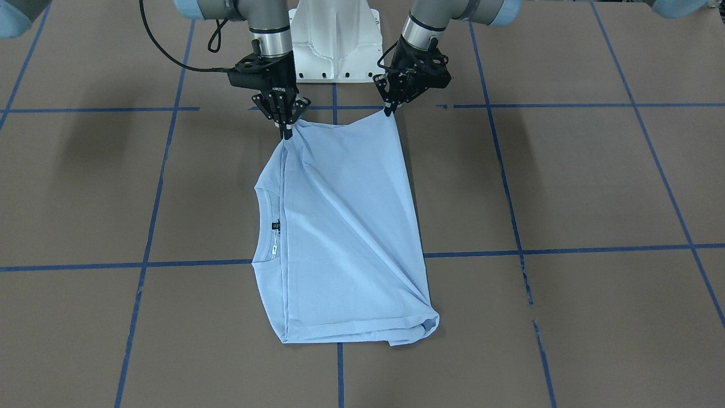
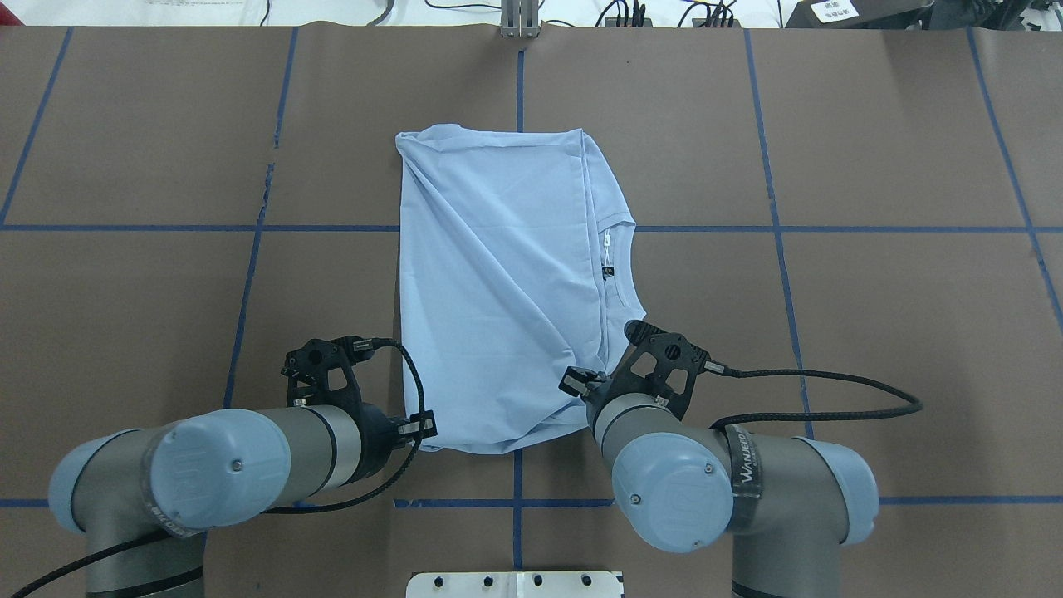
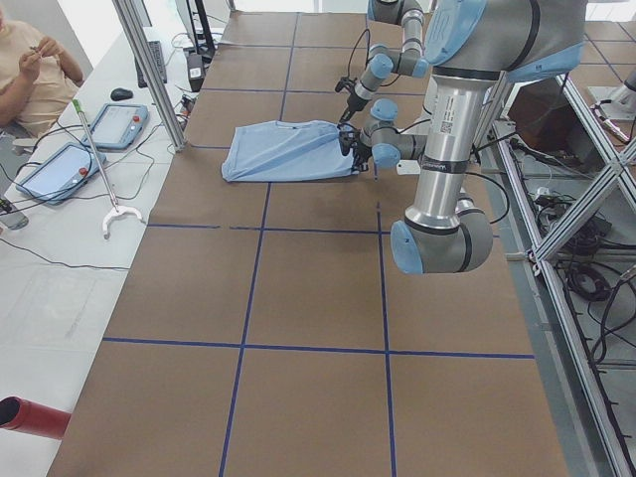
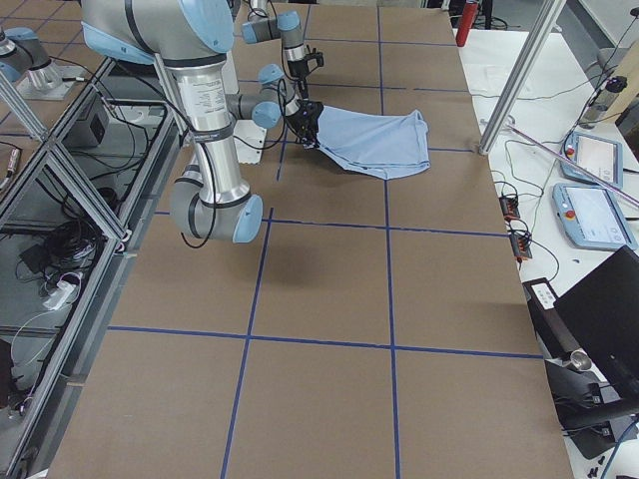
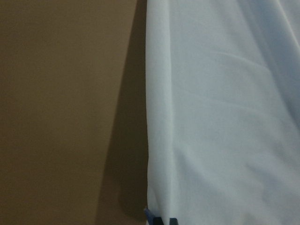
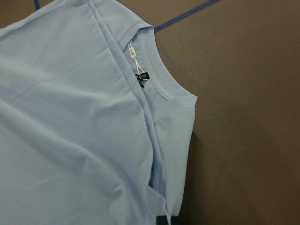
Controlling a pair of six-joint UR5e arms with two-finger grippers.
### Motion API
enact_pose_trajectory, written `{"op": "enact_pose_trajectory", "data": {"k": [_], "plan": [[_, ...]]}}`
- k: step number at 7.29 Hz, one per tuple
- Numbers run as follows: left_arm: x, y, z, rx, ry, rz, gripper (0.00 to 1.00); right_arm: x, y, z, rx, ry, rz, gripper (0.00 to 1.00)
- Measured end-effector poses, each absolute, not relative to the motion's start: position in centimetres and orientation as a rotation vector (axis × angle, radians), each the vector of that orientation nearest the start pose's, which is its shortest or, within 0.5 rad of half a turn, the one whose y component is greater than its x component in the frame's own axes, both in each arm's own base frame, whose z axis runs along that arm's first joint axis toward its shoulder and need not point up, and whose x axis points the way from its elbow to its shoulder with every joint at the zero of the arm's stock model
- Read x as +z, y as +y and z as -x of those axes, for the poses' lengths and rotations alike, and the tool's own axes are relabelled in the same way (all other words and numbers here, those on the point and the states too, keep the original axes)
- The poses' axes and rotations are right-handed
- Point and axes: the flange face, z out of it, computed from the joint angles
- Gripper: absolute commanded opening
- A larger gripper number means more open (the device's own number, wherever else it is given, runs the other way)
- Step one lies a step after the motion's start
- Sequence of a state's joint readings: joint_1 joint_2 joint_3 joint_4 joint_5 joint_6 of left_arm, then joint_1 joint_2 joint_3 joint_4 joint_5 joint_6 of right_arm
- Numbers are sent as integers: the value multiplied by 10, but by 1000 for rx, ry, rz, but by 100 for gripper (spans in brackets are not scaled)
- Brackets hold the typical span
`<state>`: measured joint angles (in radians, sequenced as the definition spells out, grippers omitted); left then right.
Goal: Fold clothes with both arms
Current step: 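Lift the near edge with both grippers and fold it away from the robot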
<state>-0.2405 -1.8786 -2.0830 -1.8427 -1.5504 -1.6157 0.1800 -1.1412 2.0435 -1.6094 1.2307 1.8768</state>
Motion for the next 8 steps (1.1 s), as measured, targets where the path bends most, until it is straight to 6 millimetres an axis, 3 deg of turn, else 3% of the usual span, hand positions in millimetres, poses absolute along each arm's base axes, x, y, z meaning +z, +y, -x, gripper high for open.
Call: {"op": "enact_pose_trajectory", "data": {"k": [2,3,4,6,8], "plan": [[190,-241,-427,-241,1099,-94,0,184,-232,463,575,-901,-237,0],[173,-235,-399,-231,1099,-73,0,172,-222,443,569,-903,-224,0],[162,-238,-382,-235,1101,-64,0,167,-217,435,565,-899,-219,0],[150,-264,-373,-219,1099,-126,0,173,-229,440,581,-869,-234,0],[153,-319,-383,-218,1039,-222,0,175,-266,449,630,-830,-257,0]]}}
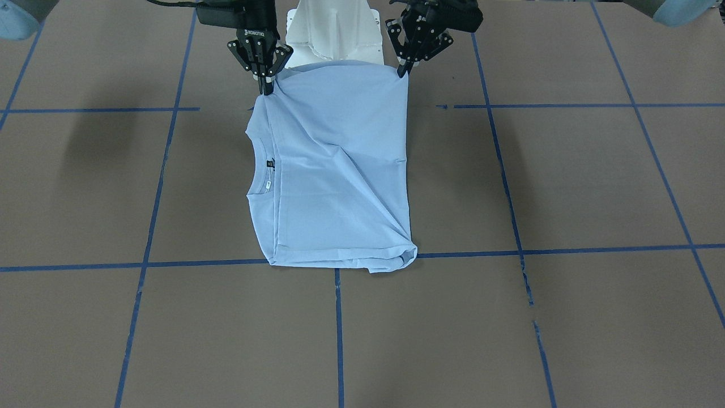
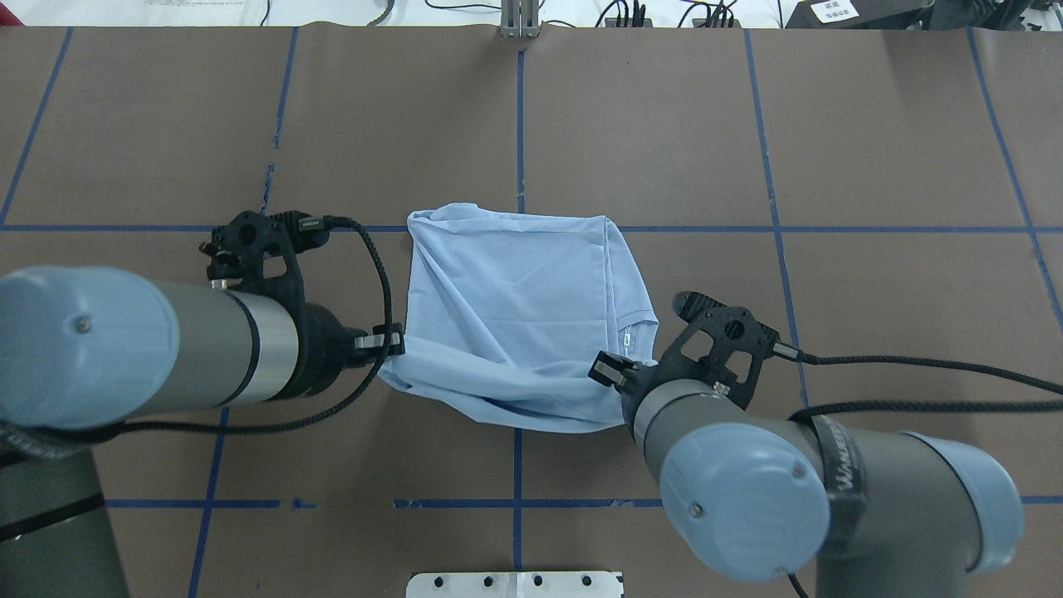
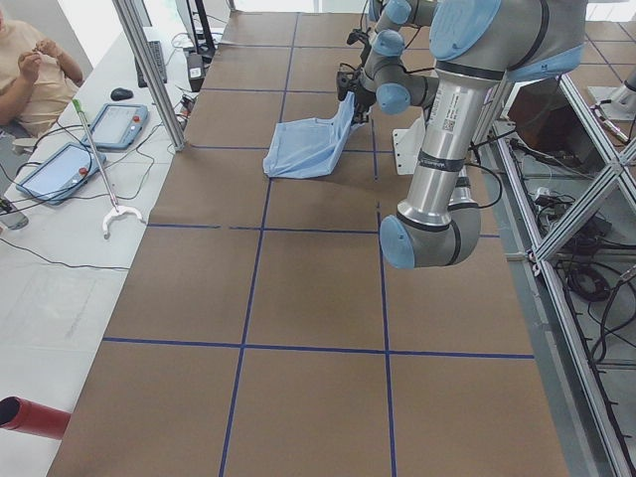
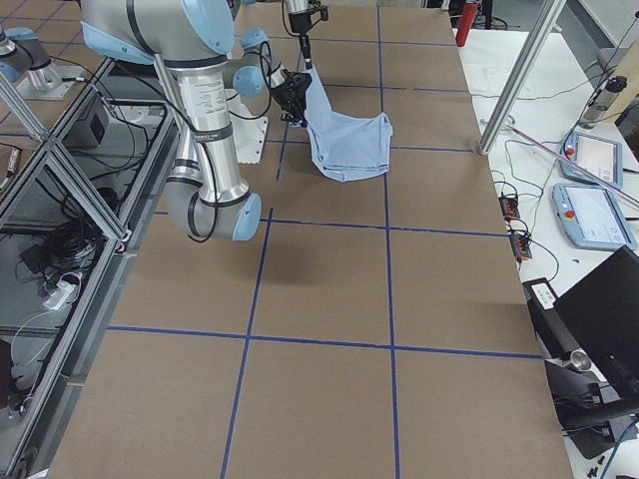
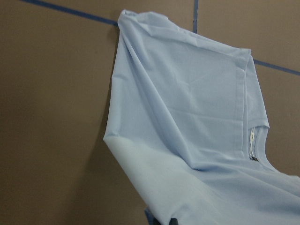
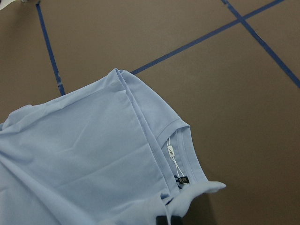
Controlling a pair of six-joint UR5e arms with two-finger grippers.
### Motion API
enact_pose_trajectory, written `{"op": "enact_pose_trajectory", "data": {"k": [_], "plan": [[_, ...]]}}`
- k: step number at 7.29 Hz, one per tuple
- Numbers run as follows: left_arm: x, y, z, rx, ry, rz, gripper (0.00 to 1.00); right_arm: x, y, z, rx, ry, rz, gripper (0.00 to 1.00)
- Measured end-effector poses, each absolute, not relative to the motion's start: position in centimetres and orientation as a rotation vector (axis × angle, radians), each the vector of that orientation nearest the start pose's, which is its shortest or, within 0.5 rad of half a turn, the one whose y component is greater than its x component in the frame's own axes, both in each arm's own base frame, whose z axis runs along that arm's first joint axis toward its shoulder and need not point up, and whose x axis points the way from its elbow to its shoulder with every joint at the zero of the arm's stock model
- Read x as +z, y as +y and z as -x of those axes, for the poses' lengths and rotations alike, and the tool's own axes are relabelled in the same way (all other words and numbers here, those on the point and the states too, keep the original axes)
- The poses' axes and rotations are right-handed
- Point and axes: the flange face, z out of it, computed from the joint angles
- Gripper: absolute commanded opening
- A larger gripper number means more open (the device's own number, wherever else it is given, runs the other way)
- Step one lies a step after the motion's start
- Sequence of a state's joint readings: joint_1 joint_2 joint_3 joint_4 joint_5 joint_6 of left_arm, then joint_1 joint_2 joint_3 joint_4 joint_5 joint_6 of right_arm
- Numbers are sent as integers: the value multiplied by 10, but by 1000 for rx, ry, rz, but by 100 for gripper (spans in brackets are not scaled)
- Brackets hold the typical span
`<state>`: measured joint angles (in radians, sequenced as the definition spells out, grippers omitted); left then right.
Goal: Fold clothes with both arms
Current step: 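Lift the near edge with both grippers and fold it away from the robot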
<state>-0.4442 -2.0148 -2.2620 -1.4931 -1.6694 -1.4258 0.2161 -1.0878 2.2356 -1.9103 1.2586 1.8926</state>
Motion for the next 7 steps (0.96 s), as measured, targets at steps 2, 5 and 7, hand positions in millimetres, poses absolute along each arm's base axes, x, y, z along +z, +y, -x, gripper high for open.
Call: {"op": "enact_pose_trajectory", "data": {"k": [2,5,7], "plan": [[160,-369,-394,-230,978,-272,0,177,-317,474,674,-810,-265,0],[188,-447,-434,-272,942,-311,0,194,-394,507,700,-764,-286,0],[208,-490,-459,-282,910,-329,0,204,-435,536,713,-740,-286,0]]}}
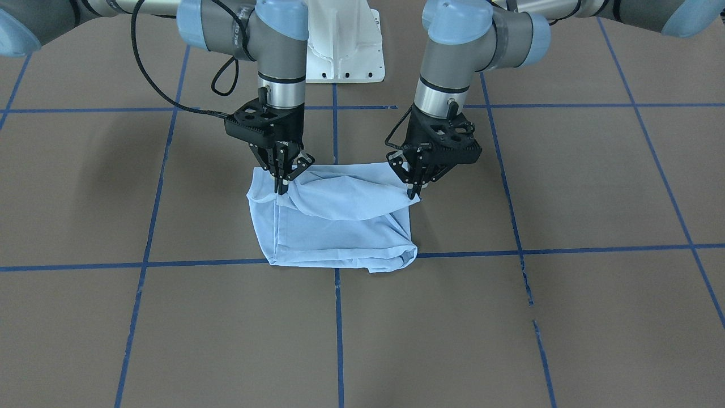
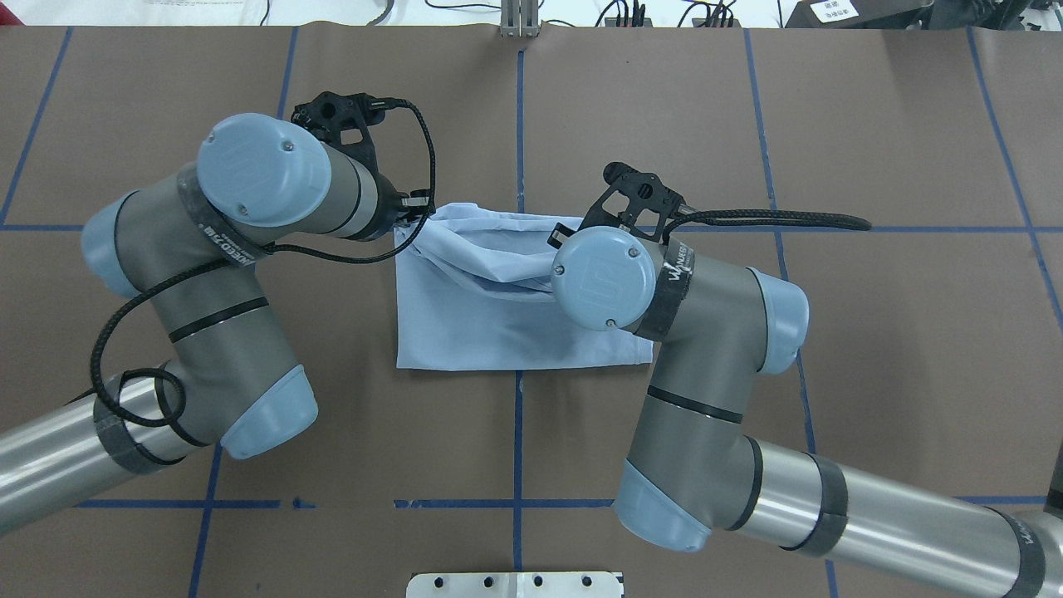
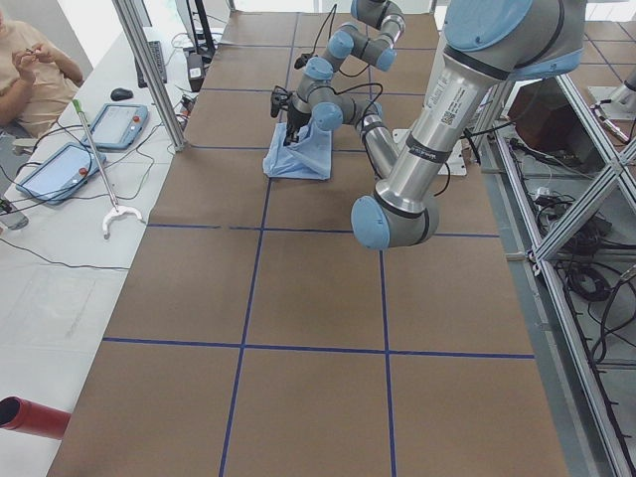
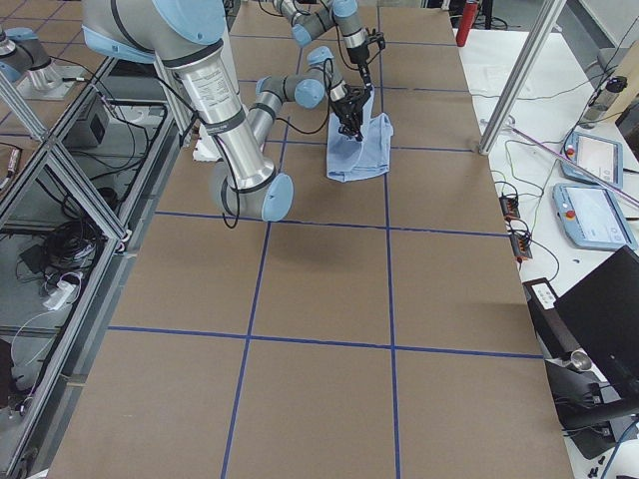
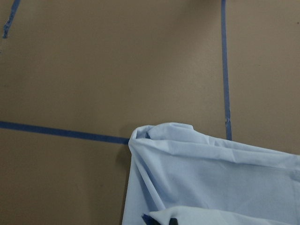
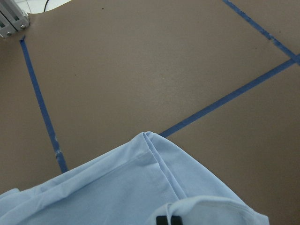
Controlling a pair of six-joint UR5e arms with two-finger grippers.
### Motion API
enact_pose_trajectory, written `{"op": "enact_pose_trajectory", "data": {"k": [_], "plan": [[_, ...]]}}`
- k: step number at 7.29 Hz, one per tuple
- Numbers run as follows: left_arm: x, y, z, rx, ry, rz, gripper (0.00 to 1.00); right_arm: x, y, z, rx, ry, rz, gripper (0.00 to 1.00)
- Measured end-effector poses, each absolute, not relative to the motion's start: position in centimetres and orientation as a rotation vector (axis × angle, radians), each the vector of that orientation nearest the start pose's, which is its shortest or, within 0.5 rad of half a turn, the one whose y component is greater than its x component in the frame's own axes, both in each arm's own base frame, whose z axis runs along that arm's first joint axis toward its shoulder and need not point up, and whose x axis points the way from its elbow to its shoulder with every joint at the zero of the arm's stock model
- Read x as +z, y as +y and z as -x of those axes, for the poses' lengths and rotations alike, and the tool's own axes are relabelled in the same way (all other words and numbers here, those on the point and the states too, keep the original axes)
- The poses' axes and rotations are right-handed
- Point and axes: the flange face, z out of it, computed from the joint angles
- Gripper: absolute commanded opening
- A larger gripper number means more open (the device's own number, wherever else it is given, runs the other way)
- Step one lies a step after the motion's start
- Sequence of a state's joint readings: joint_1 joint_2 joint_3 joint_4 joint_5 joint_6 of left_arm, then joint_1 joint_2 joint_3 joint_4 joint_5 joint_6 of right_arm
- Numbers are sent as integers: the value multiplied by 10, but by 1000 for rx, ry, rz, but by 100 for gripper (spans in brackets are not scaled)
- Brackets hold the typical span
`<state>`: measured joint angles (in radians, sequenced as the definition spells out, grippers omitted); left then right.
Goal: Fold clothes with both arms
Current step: 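Lift the near edge with both grippers and fold it away from the robot, then release the shirt and press the right gripper on the fold while the left gripper rises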
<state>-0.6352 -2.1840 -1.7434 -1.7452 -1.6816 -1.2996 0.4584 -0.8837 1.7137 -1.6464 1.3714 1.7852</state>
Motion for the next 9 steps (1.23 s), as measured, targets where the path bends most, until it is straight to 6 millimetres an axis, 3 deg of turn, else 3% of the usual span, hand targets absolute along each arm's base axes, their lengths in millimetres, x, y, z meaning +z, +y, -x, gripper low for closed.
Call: {"op": "enact_pose_trajectory", "data": {"k": [3,4,5,6,7,9], "plan": [[249,-529,-502,-267,887,-340,0,237,-481,563,706,-727,-304,0],[259,-534,-509,-265,884,-341,0,241,-489,562,697,-718,-303,20],[263,-537,-512,-263,882,-342,0,244,-494,560,691,-711,-304,64],[266,-537,-513,-261,881,-342,75,245,-497,560,684,-706,-306,100],[267,-537,-512,-259,884,-345,100,245,-499,558,683,-705,-308,100],[267,-542,-498,-199,896,-386,100,239,-509,549,652,-707,-325,100]]}}
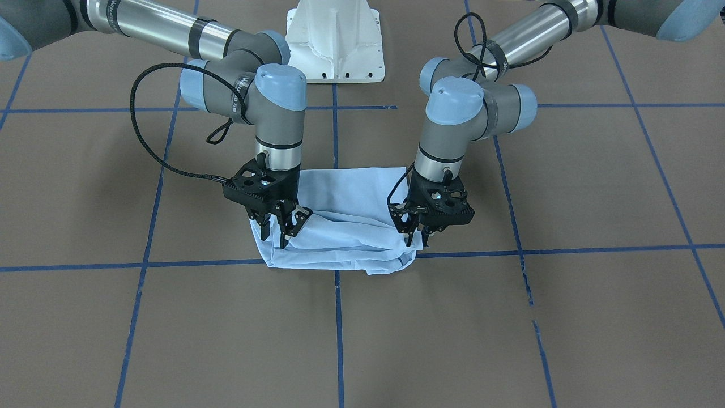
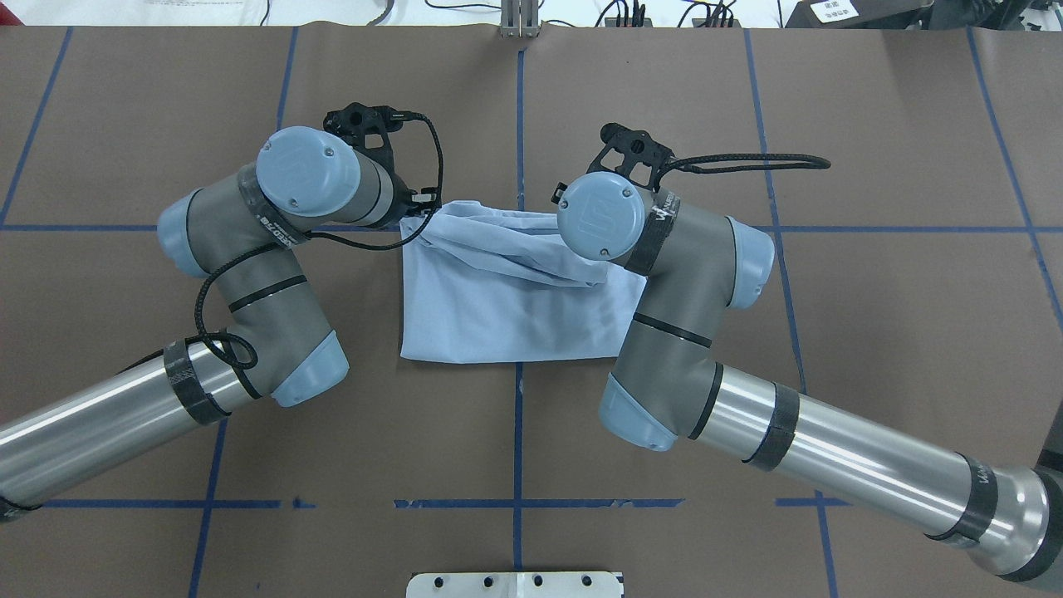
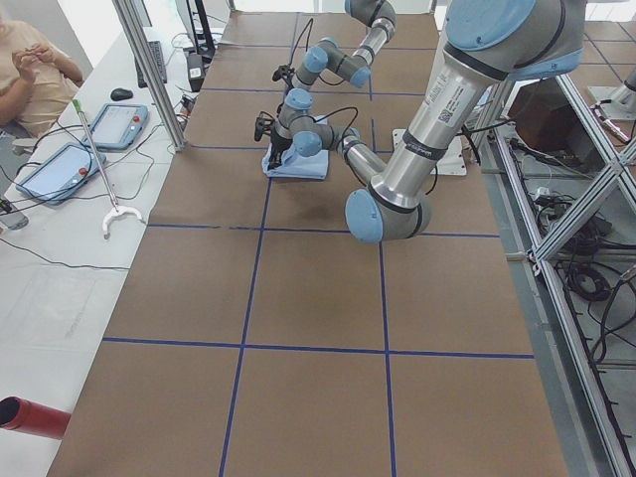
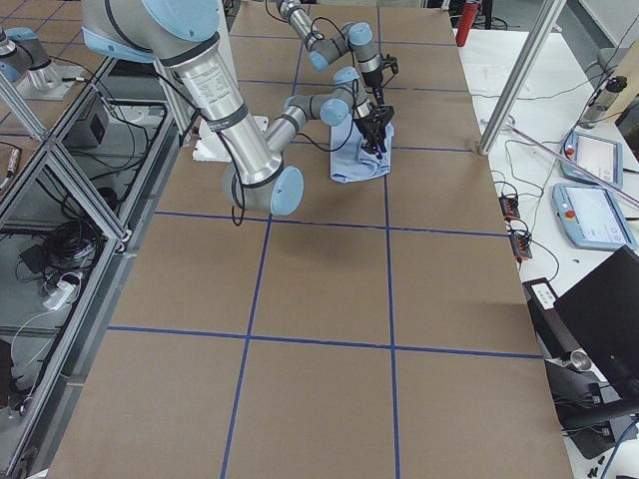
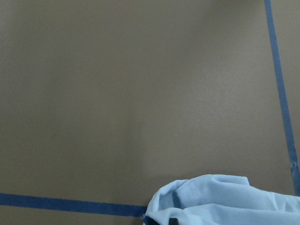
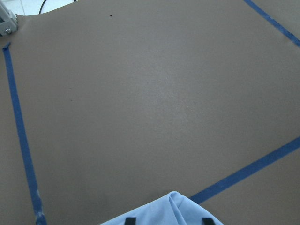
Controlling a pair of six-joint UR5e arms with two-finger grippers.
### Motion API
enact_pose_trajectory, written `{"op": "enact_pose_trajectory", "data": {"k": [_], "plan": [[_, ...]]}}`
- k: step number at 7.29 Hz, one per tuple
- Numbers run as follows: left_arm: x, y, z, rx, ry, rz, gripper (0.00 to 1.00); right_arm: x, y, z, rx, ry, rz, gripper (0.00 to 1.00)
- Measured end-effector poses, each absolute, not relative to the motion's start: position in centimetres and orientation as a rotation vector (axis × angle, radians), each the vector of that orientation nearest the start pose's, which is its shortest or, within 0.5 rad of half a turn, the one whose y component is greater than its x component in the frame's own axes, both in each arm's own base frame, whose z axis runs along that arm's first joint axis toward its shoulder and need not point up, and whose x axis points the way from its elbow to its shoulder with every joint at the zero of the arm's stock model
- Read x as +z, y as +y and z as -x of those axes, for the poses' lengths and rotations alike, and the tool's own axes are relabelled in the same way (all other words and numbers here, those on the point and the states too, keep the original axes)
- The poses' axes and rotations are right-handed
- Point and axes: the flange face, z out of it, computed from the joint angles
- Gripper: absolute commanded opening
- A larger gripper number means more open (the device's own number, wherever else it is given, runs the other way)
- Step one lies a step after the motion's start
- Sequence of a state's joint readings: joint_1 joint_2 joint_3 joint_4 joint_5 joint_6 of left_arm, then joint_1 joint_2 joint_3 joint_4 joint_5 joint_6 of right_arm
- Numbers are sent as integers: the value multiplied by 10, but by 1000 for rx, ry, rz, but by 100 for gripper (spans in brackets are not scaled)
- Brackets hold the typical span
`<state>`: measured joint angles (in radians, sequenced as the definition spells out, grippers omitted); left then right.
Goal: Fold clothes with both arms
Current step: 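Release the shirt and press the right gripper on the fold while the left gripper rises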
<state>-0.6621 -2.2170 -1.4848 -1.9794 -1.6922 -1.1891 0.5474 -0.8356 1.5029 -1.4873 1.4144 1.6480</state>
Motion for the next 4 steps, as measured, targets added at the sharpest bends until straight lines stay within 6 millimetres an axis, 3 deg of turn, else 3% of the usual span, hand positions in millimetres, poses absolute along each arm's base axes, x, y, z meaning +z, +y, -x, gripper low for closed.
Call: {"op": "enact_pose_trajectory", "data": {"k": [2,4], "plan": [[270,-558,-462,-106,914,-399,100,217,-504,547,566,-737,-333,100],[274,-563,-449,-84,923,-400,100,207,-463,577,409,-738,-363,100]]}}
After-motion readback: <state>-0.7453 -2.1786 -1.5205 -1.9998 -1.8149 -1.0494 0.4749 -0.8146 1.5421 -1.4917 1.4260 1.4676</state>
